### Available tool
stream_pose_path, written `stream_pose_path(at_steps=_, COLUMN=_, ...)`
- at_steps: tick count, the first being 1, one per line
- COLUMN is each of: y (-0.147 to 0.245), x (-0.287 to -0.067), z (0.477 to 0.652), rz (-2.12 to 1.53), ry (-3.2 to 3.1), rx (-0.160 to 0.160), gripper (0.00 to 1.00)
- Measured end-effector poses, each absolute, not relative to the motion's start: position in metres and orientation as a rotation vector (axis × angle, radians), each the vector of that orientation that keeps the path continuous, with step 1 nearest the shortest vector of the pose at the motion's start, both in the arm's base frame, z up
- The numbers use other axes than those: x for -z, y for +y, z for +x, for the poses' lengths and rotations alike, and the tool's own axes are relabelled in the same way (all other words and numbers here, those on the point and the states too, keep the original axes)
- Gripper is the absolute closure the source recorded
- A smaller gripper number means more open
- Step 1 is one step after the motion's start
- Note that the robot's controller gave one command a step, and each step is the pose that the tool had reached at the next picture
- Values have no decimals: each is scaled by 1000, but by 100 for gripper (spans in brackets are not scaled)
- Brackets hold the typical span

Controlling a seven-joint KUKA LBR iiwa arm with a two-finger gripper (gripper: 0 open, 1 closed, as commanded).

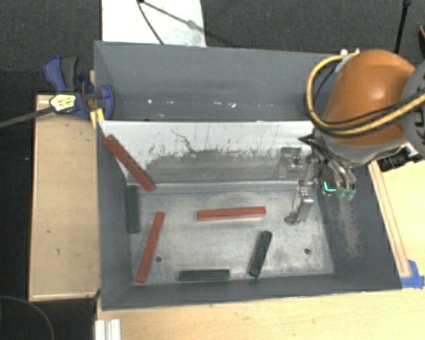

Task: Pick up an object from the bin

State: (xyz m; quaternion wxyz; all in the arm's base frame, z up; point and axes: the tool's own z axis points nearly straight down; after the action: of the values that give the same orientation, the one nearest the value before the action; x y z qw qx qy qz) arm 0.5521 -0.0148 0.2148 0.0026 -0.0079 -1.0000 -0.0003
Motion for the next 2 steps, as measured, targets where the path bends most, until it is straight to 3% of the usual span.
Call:
stream_pose_path(at_steps=1, y=43, x=-104, z=561, rz=-671, ry=-3066, rx=2, gripper=0)
stream_pose_path(at_steps=2, y=52, x=-69, z=565, rz=-610, ry=-3077, rx=-1, gripper=0)
